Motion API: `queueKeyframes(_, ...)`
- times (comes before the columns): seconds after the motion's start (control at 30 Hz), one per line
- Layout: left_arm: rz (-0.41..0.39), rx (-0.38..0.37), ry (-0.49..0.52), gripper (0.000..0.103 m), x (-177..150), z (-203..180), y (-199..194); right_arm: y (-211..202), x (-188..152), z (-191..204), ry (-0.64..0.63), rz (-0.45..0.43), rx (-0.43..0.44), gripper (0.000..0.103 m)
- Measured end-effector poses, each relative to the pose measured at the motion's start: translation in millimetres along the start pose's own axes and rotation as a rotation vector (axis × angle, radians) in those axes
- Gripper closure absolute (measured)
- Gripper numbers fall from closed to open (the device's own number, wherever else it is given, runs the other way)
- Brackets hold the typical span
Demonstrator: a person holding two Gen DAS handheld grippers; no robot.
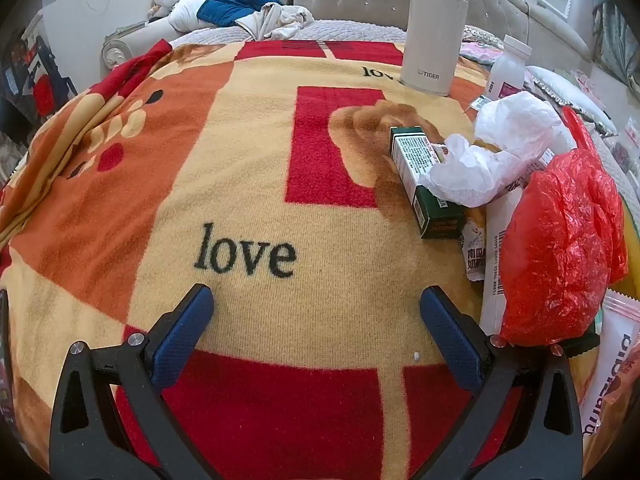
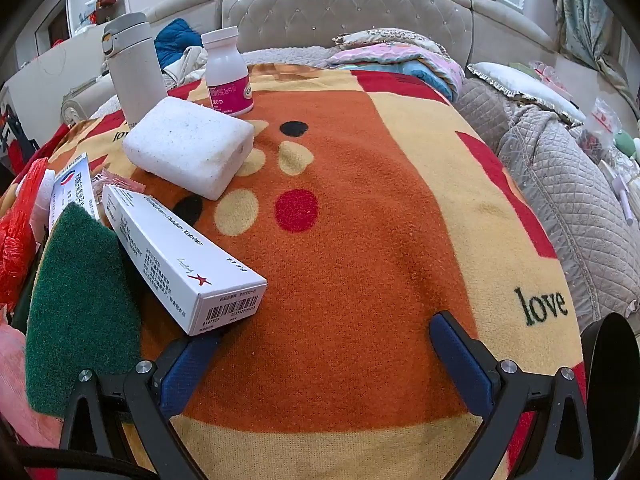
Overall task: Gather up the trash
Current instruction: 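Move both tools toward the pile of items on the blanket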
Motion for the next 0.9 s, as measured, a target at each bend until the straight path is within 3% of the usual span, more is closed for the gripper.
queueKeyframes(0.33,0.021,0.016,-0.037,0.000,-25.5,-8.1,-24.9,-12.3,-16.2,-2.9,-0.058,0.053,-0.014,0.000)
queueKeyframes(0.53,-0.080,0.046,0.001,0.001,-21.5,-22.9,-63.9,-63.5,-34.7,-10.6,-0.008,-0.039,-0.010,0.000)
queueKeyframes(0.9,-0.206,0.029,0.075,0.001,-12.8,-67.1,-115.0,-135.1,-25.7,23.0,0.015,-0.202,0.073,0.000)
Point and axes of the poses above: each gripper's, at about its wrist camera, not at the fingertips, and y roughly the way its jaws point, z to its left, x to its top, the point moved 9 cm from there along y, roughly the way its jaws point, and after that the axes turned 9 degrees about -x, right-handed, at the moved point
